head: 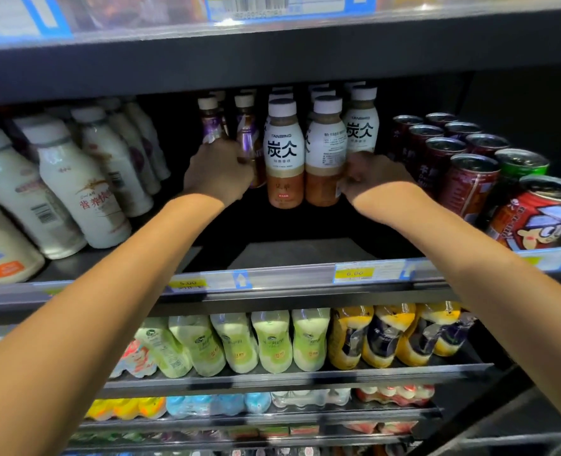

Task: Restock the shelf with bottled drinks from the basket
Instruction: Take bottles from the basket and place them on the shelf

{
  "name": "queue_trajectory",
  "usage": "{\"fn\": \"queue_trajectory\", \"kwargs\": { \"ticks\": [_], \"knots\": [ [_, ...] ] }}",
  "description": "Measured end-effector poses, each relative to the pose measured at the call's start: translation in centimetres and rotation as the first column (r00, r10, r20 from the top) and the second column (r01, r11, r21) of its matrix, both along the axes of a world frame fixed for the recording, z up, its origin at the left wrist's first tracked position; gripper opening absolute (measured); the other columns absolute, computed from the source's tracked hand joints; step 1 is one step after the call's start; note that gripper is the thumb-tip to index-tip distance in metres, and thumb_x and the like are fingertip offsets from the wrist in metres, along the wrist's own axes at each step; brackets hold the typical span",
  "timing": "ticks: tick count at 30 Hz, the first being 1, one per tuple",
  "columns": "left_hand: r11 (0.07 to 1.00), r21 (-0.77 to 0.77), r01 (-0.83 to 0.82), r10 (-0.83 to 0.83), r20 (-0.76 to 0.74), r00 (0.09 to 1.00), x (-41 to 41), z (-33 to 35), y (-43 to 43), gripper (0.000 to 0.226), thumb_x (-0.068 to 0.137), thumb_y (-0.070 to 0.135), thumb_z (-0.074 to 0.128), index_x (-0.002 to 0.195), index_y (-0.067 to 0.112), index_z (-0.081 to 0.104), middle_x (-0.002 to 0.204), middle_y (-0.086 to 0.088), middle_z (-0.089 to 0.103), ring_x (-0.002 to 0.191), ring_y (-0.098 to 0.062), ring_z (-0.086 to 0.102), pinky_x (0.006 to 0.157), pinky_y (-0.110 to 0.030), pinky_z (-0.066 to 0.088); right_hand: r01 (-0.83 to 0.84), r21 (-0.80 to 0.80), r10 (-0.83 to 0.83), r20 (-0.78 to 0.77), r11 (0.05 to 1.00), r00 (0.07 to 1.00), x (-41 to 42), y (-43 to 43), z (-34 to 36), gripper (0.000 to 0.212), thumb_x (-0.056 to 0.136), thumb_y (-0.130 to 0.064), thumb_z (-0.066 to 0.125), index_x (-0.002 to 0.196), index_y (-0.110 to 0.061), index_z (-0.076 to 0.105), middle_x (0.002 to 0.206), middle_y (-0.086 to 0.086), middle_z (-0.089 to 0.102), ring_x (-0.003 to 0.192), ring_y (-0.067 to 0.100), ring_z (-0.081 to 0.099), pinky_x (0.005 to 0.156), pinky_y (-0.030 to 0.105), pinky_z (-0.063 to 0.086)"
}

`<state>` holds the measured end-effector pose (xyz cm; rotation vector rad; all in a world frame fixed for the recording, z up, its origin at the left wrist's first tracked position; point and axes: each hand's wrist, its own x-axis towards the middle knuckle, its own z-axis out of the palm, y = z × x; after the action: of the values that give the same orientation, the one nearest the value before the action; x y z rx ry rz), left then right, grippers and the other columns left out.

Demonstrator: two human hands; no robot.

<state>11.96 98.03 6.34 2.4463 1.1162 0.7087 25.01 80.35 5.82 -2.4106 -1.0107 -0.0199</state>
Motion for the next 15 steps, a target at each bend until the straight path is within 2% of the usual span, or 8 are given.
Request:
{"fn": "queue_trajectory", "kwargs": {
  "ticks": [2, 3, 4, 7, 9, 11, 13, 15],
  "knots": [
    [0.993, 0.114, 0.018, -0.004, -0.123, 0.992, -1.3, 0.7, -2.2, 0.038, 0.076, 0.038, 0.046, 0.1, 0.027, 0.072, 0.107, -0.011, 0.071, 0.096, -0.04, 0.068, 0.087, -0.04, 0.055, -0.025, -0.144, 0.047, 0.149, 0.989, 0.988, -1.9, -2.6, 0.6, 0.024, 0.097, -0.026, 0.049, 0.112, -0.012, 0.062, 0.125, 0.019, 0.064, 0.108, 0.039, 0.059, 0.081, 0.033, 0.041],
    [0.985, 0.17, 0.041, -0.011, -0.176, 0.984, -2.1, 0.9, -3.6, 0.035, 0.079, 0.04, 0.046, 0.102, 0.028, 0.07, 0.111, -0.011, 0.069, 0.1, -0.041, 0.064, 0.086, -0.038, 0.052, -0.004, -0.206, 0.051, 0.221, 0.978, 0.974, -2.9, -4.0, 0.9, 0.02, 0.099, -0.027, 0.047, 0.101, -0.012, 0.06, 0.119, 0.02, 0.064, 0.101, 0.039, 0.058, 0.078, 0.034, 0.037],
    [0.974, 0.208, 0.086, -0.044, -0.197, 0.979, -2.8, 1.0, -5.1, 0.03, 0.083, 0.041, 0.047, 0.099, 0.028, 0.069, 0.106, -0.009, 0.069, 0.099, -0.04, 0.063, 0.082, -0.037, 0.049, 0.023, -0.257, 0.057, 0.298, 0.966, 0.953, -3.9, -5.2, 1.3, 0.02, 0.101, -0.026, 0.044, 0.093, -0.014, 0.057, 0.114, 0.018, 0.065, 0.096, 0.037, 0.057, 0.075, 0.035, 0.034],
    [0.923, 0.233, 0.306, -0.292, -0.094, 0.952, -4.6, 1.7, -11.0, 0.025, 0.089, 0.045, 0.05, 0.09, 0.028, 0.068, 0.079, 0.01, 0.066, 0.087, -0.025, 0.065, 0.079, -0.037, 0.051, 0.082, -0.335, 0.095, 0.48, 0.938, 0.872, -6.0, -8.5, 2.1, 0.016, 0.103, -0.025, 0.041, 0.094, -0.019, 0.054, 0.104, 0.008, 0.061, 0.1, 0.03, 0.056, 0.078, 0.037, 0.03],
    [0.851, 0.241, 0.467, -0.455, -0.107, 0.884, -4.7, 2.1, -14.3, 0.028, 0.091, 0.047, 0.046, 0.095, 0.031, 0.068, 0.084, 0.014, 0.067, 0.087, -0.018, 0.064, 0.08, -0.041, 0.053, 0.094, -0.322, 0.084, 0.498, 0.942, 0.863, -6.8, -11.6, 1.6, 0.012, 0.1, -0.025, 0.043, 0.09, -0.02, 0.047, 0.096, 0.002, 0.052, 0.101, 0.027, 0.053, 0.083, 0.034, 0.033],
    [0.779, 0.268, 0.567, -0.544, -0.161, 0.823, -4.0, 2.0, -17.0, 0.03, 0.094, 0.047, 0.04, 0.095, 0.03, 0.065, 0.089, 0.012, 0.065, 0.086, -0.016, 0.062, 0.078, -0.043, 0.052, 0.183, -0.31, 0.01, 0.531, 0.933, 0.847, -7.3, -15.0, 0.7, 0.016, 0.095, -0.022, 0.043, 0.093, -0.013, 0.056, 0.097, 0.003, 0.057, 0.098, 0.03, 0.055, 0.088, 0.039, 0.042],
    [0.684, 0.353, 0.638, -0.615, -0.19, 0.765, -2.9, 1.5, -19.5, 0.033, 0.097, 0.046, 0.036, 0.092, 0.028, 0.063, 0.084, 0.01, 0.063, 0.08, -0.015, 0.062, 0.071, -0.04, 0.053, 0.318, -0.318, -0.102, 0.547, 0.893, 0.831, -8.2, -18.7, 0.0, 0.021, 0.09, -0.022, 0.048, 0.096, -0.011, 0.064, 0.095, 0.01, 0.063, 0.091, 0.034, 0.059, 0.08, 0.045, 0.048],
    [0.589, 0.393, 0.706, -0.667, -0.257, 0.699, -1.5, 0.8, -22.6, 0.034, 0.095, 0.045, 0.033, 0.092, 0.028, 0.063, 0.083, 0.009, 0.061, 0.077, -0.015, 0.061, 0.065, -0.033, 0.051, 0.429, -0.324, -0.183, 0.576, 0.843, 0.796, -8.9, -22.4, -0.6, 0.012, 0.086, -0.026, 0.059, 0.085, -0.014, 0.063, 0.083, 0.008, 0.061, 0.08, 0.034, 0.059, 0.067, 0.04, 0.044]
  ]
}}
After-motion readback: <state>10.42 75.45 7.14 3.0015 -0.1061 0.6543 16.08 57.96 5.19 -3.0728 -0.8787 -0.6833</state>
